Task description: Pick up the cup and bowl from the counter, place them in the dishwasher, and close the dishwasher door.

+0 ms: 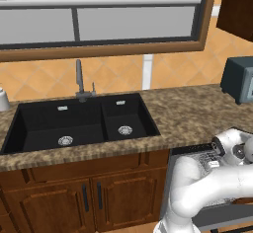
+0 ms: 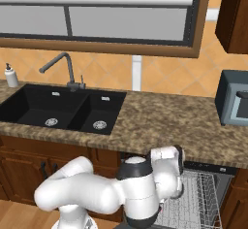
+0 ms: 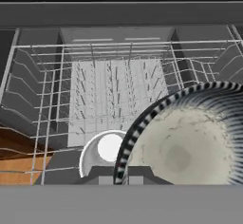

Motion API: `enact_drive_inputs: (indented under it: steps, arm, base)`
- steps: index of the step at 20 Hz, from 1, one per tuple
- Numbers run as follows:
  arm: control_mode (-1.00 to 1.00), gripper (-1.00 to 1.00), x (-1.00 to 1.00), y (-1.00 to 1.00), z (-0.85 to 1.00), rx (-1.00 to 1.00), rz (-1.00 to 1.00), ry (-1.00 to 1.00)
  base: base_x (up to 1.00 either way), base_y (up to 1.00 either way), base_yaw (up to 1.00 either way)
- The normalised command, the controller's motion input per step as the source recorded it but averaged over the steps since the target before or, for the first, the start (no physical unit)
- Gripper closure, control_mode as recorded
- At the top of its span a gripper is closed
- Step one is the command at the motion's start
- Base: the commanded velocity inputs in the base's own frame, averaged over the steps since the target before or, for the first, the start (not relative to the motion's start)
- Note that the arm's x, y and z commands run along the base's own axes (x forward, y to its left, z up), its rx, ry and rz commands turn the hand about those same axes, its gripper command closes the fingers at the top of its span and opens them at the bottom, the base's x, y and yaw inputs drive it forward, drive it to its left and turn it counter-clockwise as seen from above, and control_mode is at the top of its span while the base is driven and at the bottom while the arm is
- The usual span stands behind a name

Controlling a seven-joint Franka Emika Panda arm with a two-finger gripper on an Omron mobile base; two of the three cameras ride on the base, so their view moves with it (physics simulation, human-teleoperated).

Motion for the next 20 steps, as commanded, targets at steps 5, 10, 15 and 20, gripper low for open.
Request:
enact_drive_inputs:
  steps: [5,10,15,20]
  arm:
    - [-1.0,1.0,0.38,-1.0,0.0,0.29,0.0,0.04]
    - [-1.0,1.0,0.54,-1.0,0.0,0.25,0.0,0.17]
    - [-1.0,1.0,0.34,-0.98,0.05,0.14,0.0,0.33]
    - [-1.0,1.0,0.62,-0.95,0.21,0.01,0.0,0.66]
  base:
    - [0.0,0.0,0.0]
    - [0.0,0.0,0.0]
    - [0.0,0.0,0.0]
    - [0.0,0.0,0.0]
